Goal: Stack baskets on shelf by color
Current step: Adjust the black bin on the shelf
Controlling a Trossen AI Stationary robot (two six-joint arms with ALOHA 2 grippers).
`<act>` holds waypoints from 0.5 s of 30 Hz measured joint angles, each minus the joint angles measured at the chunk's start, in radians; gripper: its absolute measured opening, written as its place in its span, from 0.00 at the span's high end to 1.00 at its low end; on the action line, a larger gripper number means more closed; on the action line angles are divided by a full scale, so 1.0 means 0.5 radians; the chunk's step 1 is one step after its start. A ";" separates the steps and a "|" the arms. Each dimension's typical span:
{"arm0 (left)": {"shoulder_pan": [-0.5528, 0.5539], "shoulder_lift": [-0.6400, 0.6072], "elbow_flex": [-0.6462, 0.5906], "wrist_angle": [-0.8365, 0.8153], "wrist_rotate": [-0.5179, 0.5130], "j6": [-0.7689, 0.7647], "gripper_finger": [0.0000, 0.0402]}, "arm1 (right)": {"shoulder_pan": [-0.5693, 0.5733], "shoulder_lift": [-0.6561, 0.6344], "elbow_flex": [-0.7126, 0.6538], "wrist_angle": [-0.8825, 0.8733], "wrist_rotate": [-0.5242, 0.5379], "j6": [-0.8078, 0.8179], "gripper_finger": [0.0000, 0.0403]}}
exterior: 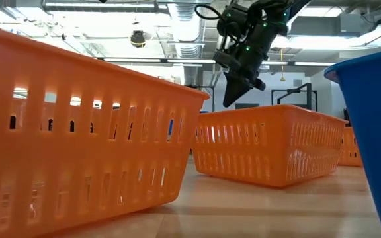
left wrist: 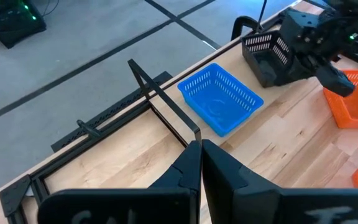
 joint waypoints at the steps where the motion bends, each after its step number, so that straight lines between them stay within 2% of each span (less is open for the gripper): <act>1: 0.000 0.000 0.000 0.000 0.001 0.000 1.00 | -0.012 0.000 0.018 -0.024 0.042 0.000 1.00; 6: 0.000 0.000 0.000 0.000 0.003 0.000 1.00 | -0.108 0.000 0.129 -0.205 0.237 0.000 1.00; 15: -0.001 0.000 0.000 0.000 0.004 0.000 1.00 | -0.279 0.000 0.152 -0.478 0.330 0.047 1.00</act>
